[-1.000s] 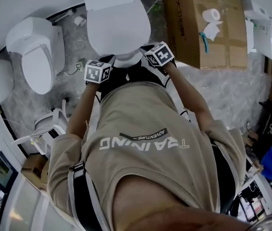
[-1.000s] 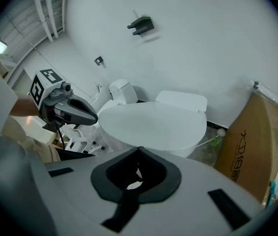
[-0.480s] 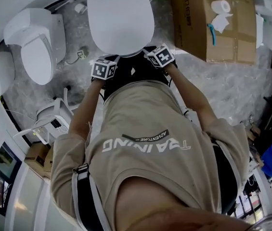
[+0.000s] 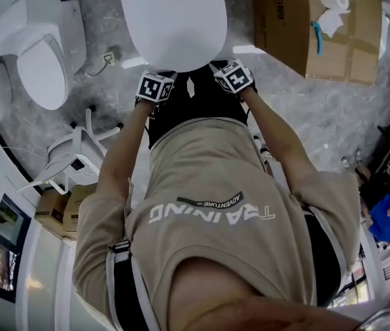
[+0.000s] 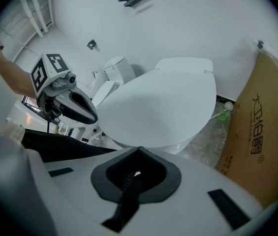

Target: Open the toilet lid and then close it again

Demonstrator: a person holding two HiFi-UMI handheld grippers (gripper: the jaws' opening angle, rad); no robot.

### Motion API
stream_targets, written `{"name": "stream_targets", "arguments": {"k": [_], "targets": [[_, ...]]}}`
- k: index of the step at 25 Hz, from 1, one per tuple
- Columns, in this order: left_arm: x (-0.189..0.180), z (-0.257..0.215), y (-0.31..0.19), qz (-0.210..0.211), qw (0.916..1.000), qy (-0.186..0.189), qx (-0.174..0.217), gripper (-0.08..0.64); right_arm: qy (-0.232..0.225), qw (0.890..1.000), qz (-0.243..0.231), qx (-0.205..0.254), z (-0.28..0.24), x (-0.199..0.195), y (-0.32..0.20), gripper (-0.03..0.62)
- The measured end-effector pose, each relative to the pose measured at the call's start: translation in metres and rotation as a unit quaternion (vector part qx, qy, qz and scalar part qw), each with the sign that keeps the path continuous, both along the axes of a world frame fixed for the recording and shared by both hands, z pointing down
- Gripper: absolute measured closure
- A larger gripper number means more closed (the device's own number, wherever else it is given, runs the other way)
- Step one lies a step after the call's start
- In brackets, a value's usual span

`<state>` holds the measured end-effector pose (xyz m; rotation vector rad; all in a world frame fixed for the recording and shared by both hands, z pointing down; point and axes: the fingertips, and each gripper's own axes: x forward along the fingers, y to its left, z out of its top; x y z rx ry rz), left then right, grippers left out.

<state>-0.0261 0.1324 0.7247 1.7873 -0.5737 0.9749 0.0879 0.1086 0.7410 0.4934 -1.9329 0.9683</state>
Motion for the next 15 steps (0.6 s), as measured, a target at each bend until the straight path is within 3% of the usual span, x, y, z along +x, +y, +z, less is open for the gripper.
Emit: {"name": "stream_targets", "arguments": {"k": [9, 15], "targets": [[0.000, 0.050, 0.022, 0.043, 0.9982, -0.014, -0.040, 0.555, 0.012, 0.999, -0.001, -0.031, 0.050, 0.000, 0.023, 0.578], [0.005, 0.079, 0.030, 0.073, 0.9961, -0.014, -0.047, 0.555, 0.019, 0.999, -0.022, -0.043, 0.079, 0.004, 0.032, 0.578]]}}
